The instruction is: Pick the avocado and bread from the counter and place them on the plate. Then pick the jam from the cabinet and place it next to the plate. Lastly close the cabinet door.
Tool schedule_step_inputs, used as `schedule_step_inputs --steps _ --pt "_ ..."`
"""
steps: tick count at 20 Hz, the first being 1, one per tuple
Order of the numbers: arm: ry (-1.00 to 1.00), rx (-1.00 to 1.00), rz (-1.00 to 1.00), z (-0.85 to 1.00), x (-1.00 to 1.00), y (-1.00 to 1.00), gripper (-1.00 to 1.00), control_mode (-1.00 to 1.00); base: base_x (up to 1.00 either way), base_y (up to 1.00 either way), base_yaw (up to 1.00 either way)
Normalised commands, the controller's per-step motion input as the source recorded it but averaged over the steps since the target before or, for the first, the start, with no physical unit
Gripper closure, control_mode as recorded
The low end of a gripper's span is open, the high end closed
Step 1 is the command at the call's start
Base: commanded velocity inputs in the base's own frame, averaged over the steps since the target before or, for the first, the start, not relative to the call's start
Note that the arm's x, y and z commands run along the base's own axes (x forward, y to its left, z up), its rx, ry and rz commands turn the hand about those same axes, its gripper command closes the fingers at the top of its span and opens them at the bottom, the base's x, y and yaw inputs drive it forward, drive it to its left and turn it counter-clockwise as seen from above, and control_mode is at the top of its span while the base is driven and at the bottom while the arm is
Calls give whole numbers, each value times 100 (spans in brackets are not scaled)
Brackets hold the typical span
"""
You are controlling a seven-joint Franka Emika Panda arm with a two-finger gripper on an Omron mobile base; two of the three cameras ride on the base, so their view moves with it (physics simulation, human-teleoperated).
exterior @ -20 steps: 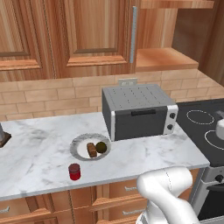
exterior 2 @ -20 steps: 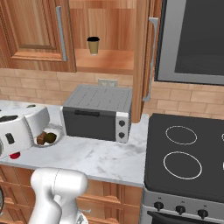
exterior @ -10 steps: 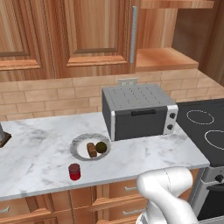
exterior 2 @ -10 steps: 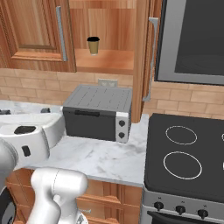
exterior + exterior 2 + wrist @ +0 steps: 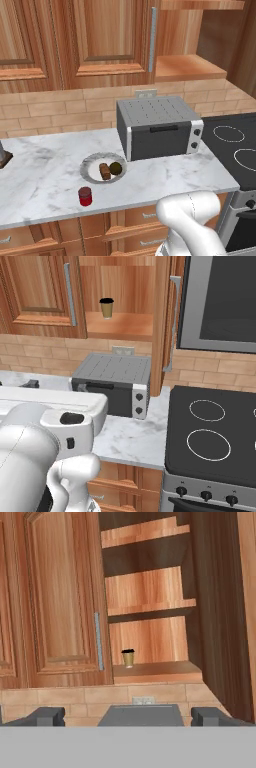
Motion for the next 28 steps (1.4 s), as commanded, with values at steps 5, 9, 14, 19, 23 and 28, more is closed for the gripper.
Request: schedule_step_inputs --steps 5,9,14,19,23,28 --pt "-5 8 0 2 0 -48 -100 -100 0 0 0" --pt "-4 5 0 0 2 -42 -100 -100 0 0 0" --pt "-1 2 2 0 10 -38 -100 -100 0 0 0" --pt "0 2 2 0 22 -34 -100 -100 0 0 0" --pt "0 1 3 -3 37 -34 -100 -100 0 0 0" --pt "0 1 5 -8 36 -35 -100 -100 0 0 0"
